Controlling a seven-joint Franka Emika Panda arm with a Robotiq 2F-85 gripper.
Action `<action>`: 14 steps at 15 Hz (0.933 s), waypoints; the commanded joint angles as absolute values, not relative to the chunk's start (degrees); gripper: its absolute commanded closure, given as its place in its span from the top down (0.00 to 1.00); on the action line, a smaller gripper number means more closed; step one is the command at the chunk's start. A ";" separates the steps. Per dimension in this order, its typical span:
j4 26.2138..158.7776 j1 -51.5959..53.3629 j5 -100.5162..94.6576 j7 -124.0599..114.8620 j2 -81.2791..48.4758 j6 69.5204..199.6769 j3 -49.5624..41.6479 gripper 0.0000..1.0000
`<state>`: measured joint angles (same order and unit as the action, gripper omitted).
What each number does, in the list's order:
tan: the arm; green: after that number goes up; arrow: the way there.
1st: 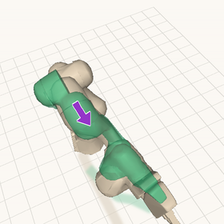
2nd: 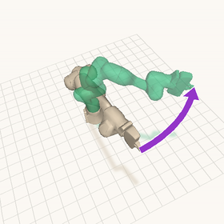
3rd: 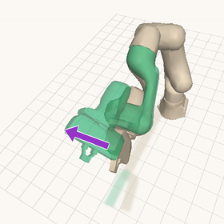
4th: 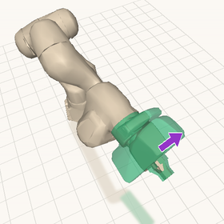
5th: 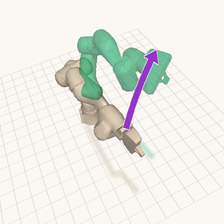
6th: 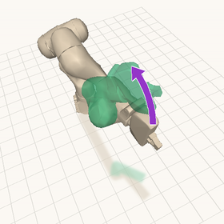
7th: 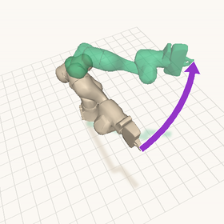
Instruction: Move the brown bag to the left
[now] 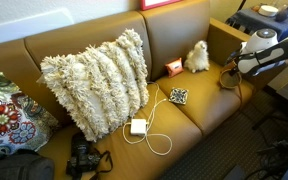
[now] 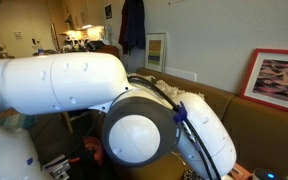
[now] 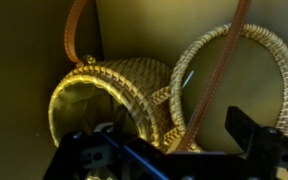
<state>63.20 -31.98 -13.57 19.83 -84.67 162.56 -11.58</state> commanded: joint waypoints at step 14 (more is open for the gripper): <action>62.79 -31.00 -13.16 18.34 -84.58 163.60 -12.97 1.00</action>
